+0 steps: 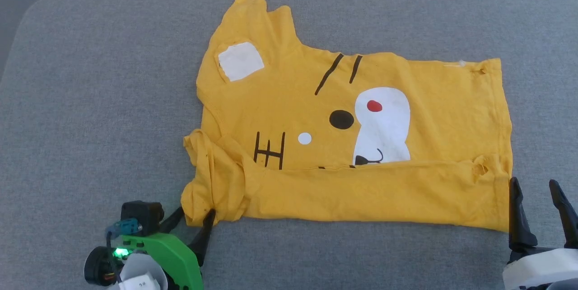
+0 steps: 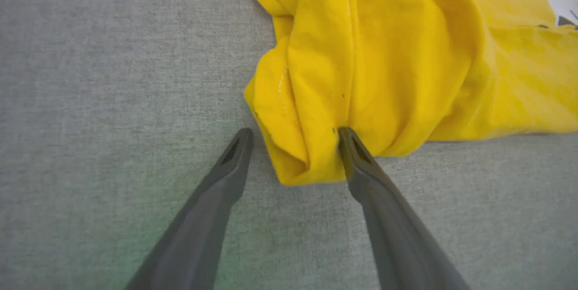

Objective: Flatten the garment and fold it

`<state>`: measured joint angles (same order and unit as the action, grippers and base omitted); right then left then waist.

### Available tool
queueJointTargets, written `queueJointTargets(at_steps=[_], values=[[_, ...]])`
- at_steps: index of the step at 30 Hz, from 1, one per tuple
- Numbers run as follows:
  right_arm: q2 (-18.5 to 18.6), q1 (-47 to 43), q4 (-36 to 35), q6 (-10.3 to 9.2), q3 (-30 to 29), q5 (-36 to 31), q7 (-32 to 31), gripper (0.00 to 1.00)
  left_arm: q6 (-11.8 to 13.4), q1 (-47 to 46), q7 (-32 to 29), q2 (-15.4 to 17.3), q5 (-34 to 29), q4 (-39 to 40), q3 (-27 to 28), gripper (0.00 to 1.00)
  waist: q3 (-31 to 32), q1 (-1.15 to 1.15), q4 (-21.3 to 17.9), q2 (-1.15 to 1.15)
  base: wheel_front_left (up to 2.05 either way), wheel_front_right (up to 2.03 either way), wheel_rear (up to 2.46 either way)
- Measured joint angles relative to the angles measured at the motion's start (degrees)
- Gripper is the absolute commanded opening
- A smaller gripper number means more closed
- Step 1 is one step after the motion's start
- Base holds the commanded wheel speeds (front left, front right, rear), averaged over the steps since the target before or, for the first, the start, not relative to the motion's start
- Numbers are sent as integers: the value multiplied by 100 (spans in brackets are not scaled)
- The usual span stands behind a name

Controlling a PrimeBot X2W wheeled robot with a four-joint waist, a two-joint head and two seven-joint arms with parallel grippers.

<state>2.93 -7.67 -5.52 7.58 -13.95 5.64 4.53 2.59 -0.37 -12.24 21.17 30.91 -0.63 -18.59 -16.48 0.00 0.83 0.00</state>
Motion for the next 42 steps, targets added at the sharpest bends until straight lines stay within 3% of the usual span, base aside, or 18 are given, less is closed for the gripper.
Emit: queueJointTargets(at_steps=[2,3,4,12,17,24,31,32,33,34,42], values=[[1,4,-2,0,29,-10,-44,100,-9,-40,-31,-13,35,-108,-16,100,1,0,-5,0,0,0,0],[0,5,-3,0,53,-15,-56,100,-22,-58,-77,-23,64,-160,-30,35,5,0,-8,0,0,0,0],[0,12,-4,0,71,-16,-83,100,-48,-88,-80,-33,100,-210,-31,0,13,0,-8,0,0,0,0],[1,232,-265,0,283,-242,-472,100,-185,-76,-69,-144,485,-255,85,0,117,0,-59,0,0,0,0],[121,366,-367,0,301,-100,-1336,100,-138,111,23,-127,590,-42,196,0,160,0,-127,0,0,0,0],[304,353,131,0,115,109,-2339,100,-78,179,21,-120,597,288,182,0,34,0,-103,0,0,0,0],[144,398,461,0,211,224,-2524,100,-103,136,38,-97,600,321,203,0,-175,0,-49,0,0,0,0],[142,419,480,-1,224,245,-2568,48,-103,135,62,-94,604,319,211,0,-190,0,-46,0,0,0,0],[135,440,490,0,198,276,-2622,15,-103,129,74,-94,616,318,215,0,-205,0,-45,0,0,0,0],[125,459,501,0,185,315,-2688,0,-105,118,79,-94,626,315,220,0,-216,0,-43,0,0,0,0],[23,556,372,2,62,424,-2839,0,-108,90,181,-103,722,332,303,0,-169,0,-68,0,0,0,0]])
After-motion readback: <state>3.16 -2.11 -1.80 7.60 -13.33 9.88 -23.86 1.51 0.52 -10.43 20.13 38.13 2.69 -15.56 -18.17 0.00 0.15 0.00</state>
